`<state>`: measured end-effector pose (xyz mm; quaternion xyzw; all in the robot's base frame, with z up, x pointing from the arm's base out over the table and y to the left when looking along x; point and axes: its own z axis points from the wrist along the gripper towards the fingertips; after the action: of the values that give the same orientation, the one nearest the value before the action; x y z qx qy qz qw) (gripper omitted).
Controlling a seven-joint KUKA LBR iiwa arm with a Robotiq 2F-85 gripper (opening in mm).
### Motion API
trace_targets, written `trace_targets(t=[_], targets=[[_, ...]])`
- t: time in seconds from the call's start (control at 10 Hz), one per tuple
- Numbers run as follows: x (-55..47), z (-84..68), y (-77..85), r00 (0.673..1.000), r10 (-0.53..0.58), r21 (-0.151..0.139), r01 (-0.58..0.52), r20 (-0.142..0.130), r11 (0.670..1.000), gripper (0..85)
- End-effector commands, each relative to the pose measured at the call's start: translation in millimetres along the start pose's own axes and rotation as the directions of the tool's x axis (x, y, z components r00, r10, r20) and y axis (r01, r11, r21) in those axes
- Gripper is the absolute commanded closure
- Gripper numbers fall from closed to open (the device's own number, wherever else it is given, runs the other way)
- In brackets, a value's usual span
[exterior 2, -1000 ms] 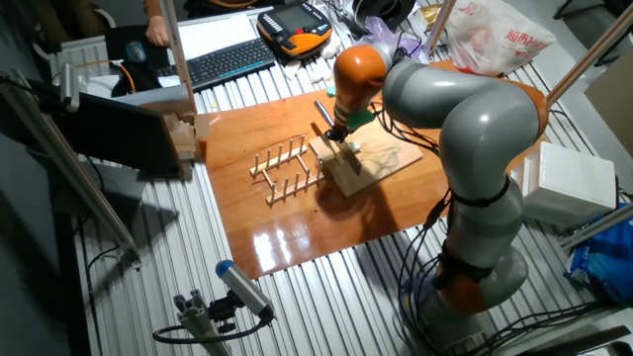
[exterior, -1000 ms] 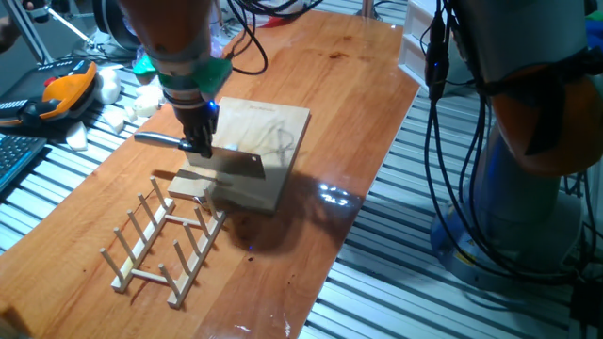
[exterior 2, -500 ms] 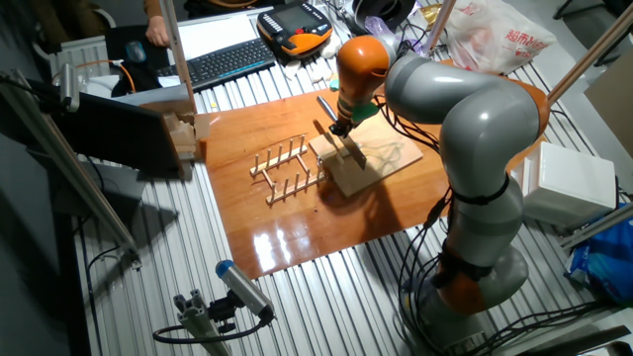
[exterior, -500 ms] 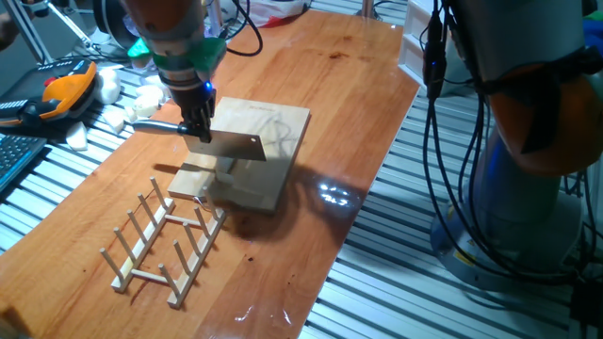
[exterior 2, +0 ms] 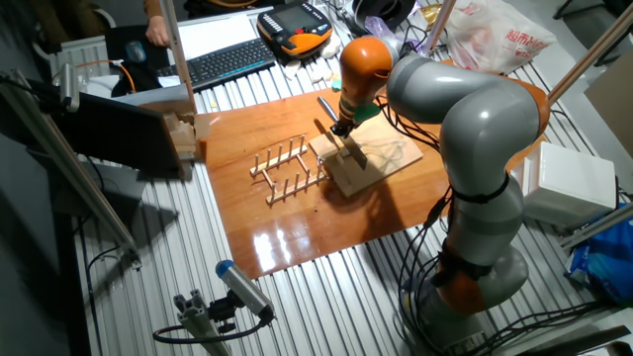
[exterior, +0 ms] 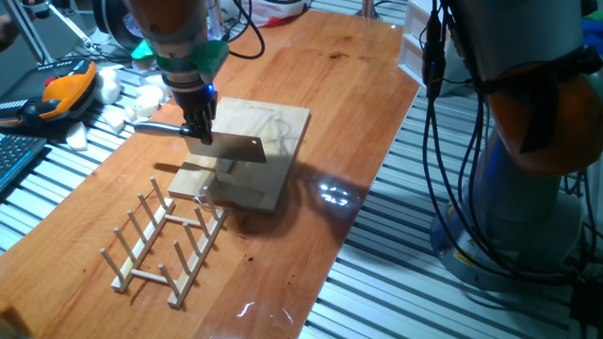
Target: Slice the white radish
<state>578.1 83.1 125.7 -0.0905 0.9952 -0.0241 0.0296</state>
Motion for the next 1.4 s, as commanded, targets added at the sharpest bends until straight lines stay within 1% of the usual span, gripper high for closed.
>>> trace_targets(t=[0.0,0.1,0.4,0.6,0.7,1.1,1.3], targets=[[-0.2,0.6,-0.3,1.0,0.0,0.0,0.0,0.0,1.0,85.0],[-0.2,2.4,0.0,1.0,-0.001,-0.003,0.001,0.001,1.0,85.0],[2.2,14.8,2.4,1.0,0.001,-0.006,-0.001,0.028,1.0,85.0],[2.9,19.9,2.8,0.999,0.002,-0.017,-0.001,0.033,1.0,85.0],[3.3,24.0,3.9,0.999,0.002,-0.019,-0.002,0.041,1.0,85.0],[0.0,37.4,2.8,0.998,0.001,-0.029,0.0,0.062,1.0,85.0],[-1.1,39.5,3.3,0.998,0.001,-0.036,0.002,0.064,0.999,85.0]])
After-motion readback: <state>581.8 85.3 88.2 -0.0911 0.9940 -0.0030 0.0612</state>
